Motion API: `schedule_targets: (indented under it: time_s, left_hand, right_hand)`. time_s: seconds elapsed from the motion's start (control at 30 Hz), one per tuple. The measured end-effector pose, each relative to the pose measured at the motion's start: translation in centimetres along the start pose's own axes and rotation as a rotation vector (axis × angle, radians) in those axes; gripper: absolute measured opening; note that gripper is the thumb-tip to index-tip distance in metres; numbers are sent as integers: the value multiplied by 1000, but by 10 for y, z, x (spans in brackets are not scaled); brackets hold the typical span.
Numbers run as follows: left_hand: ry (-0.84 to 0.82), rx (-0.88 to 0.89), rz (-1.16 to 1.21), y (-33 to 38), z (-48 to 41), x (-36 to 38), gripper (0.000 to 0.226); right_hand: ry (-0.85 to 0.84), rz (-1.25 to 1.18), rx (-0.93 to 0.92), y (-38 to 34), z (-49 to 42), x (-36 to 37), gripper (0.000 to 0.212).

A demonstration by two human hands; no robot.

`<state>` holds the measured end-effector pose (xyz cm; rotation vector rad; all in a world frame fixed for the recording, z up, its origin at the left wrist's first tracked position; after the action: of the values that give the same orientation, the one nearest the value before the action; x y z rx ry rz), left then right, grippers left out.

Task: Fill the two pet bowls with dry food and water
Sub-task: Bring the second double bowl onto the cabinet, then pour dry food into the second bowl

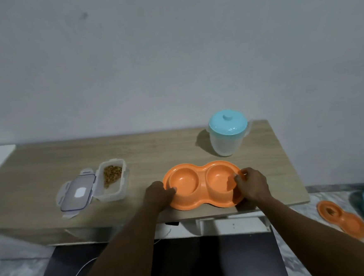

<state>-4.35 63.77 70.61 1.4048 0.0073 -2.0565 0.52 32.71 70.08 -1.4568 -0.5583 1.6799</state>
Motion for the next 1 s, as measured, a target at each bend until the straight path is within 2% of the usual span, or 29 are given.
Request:
schedule_targets:
  time_s: [0.33,0.47,0.57,0.7,0.8,0.9,1.0]
  left_hand:
    - [-62,91,-1,-6,1,-13,69]
    - [-7,80,54,-18,22,-37,79]
    - [59,53,89,-37,45,-56,75]
    - [126,14,106,-70,72,-75,73]
    - [168,-36,125,-106,93,-89,69]
    - [198,-85,151,-135,103,-100,67]
    - [232,-97,163,-155,97,-114,54]
  right_hand:
    - [40,142,-3,-15,5,10,50]
    - [84,147,-105,-44,24,7,42]
    - [56,92,-190,-65,41,15,36]
    - [-19,-24,-310,-92,69,39,25]
    - [-138,-77,-332,-115,98,65,14]
    - [-264,-84,-333,-133,120,98,13]
    - [-375,-107,-321,-155,134,132,14]
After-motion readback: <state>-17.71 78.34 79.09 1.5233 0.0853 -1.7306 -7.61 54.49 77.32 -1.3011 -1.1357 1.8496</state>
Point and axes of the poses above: each hand's wrist, its own z-axis away from the middle knuckle, its own x-axis out of the palm, y = z × x, the point moved 6 cm from there along -z, towards the middle knuckle, and after that the axes turned 10 degrees about -z, right-handed, at the moved point
